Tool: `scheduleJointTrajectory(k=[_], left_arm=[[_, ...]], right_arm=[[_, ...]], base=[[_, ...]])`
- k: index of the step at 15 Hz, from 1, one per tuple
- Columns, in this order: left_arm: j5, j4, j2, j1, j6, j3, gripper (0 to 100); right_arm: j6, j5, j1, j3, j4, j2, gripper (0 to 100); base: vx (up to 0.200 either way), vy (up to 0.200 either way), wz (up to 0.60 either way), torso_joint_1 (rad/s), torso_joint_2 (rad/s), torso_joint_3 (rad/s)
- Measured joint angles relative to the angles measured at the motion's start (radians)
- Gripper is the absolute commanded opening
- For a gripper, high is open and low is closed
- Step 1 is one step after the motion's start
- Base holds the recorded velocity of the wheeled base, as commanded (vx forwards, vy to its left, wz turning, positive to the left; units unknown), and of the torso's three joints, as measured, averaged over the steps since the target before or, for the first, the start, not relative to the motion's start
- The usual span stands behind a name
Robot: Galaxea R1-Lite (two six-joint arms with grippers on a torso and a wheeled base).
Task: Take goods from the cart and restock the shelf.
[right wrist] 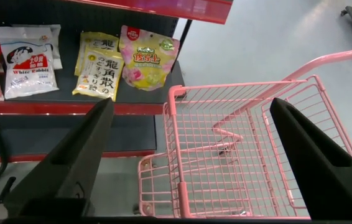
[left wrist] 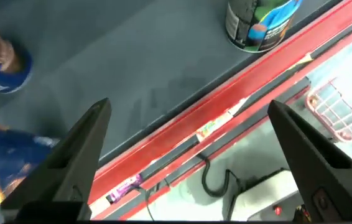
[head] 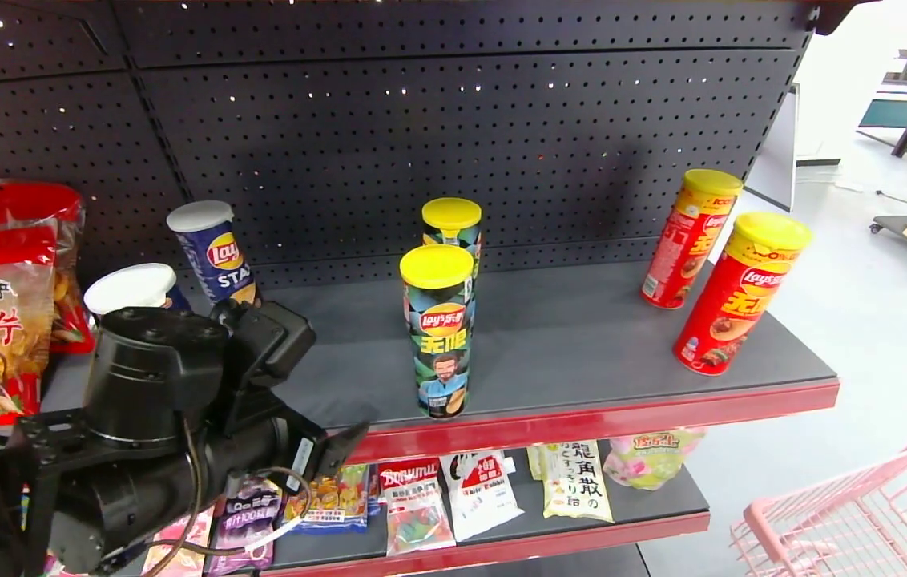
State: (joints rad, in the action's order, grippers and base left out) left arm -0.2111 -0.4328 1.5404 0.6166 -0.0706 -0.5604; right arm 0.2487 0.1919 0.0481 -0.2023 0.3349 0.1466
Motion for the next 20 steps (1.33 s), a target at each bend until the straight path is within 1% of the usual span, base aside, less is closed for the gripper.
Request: scheduleJointTrajectory(k=[3, 9, 11, 15, 20], left_arm=[[-0.021, -0.037, 0.084, 0.000, 0.003, -0.033, 100], [-0.057, -0.040, 0.203, -0.001, 0.003, -0.095, 100], [-0.078, -0.040, 0.236, -0.008, 0.003, -0.125, 100], [-0.097, -0.039, 0.288, -0.022, 0.003, -0.172, 100], [-0.106, -0.039, 0.335, -0.029, 0.003, -0.229, 100]], right_arm=[[-0.011, 0.001, 0.000, 0.000, -0.012, 0.003, 100], [-0.014, 0.003, -0.001, -0.004, -0.013, 0.003, 100], [-0.014, 0.003, -0.001, -0.005, -0.013, 0.004, 100], [-0.014, 0.003, -0.001, -0.006, -0.013, 0.011, 100], [-0.014, 0.003, -0.001, -0.012, -0.013, 0.017, 100]], base=[[0.000, 0.000, 0.00, 0.000, 0.00, 0.000], [0.000, 0.000, 0.00, 0.000, 0.00, 0.000], [0.000, 0.000, 0.00, 0.000, 0.00, 0.000], [0.000, 0.000, 0.00, 0.000, 0.00, 0.000], [0.000, 0.000, 0.00, 0.000, 0.00, 0.000]])
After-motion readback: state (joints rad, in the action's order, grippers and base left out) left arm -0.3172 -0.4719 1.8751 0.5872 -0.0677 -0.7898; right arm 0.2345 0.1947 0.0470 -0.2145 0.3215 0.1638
